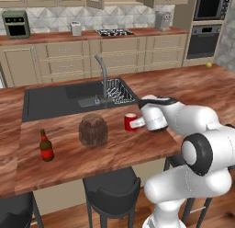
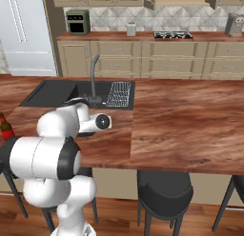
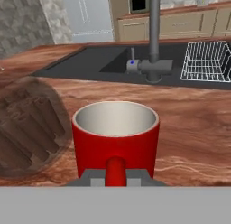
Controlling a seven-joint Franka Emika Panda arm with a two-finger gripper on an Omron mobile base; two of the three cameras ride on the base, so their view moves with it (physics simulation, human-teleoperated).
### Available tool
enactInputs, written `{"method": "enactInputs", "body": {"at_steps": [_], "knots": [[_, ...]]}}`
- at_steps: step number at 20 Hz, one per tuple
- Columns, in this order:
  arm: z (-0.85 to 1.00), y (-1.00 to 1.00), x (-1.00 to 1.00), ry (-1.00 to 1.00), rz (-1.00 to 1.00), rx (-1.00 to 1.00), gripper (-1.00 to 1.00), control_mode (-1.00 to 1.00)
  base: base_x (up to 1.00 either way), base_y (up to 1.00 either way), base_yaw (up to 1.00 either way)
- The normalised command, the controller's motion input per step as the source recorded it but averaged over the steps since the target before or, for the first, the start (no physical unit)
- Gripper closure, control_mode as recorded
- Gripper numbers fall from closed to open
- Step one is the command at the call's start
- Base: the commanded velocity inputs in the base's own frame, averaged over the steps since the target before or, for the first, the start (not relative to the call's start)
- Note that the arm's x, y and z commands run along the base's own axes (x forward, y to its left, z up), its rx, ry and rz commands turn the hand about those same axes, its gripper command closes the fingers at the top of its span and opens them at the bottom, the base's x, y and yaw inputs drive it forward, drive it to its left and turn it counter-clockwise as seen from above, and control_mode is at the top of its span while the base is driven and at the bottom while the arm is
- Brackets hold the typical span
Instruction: Open the cabinet directly in front. Then move the beer and the mug to the dining counter with the jar on it.
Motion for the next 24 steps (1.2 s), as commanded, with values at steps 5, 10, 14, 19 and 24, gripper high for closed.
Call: {"method": "enactInputs", "body": {"at_steps": [5,10,14,19,24], "knots": [[-0.41,0.01,0.08,-0.06,0.05,-0.11,1.00,-1.00,0.00,0.00,0.00],[-0.14,0.00,0.00,-0.01,0.00,-0.02,1.00,-1.00,0.00,0.00,0.00],[-0.11,0.00,0.07,0.00,0.00,0.00,1.00,-1.00,0.00,0.00,0.00],[-0.19,0.01,0.24,0.00,0.00,-0.02,1.00,-1.00,0.00,0.00,0.00],[-0.19,0.03,0.41,-0.02,0.00,0.00,1.00,-1.00,0.00,0.00,0.00]]}}
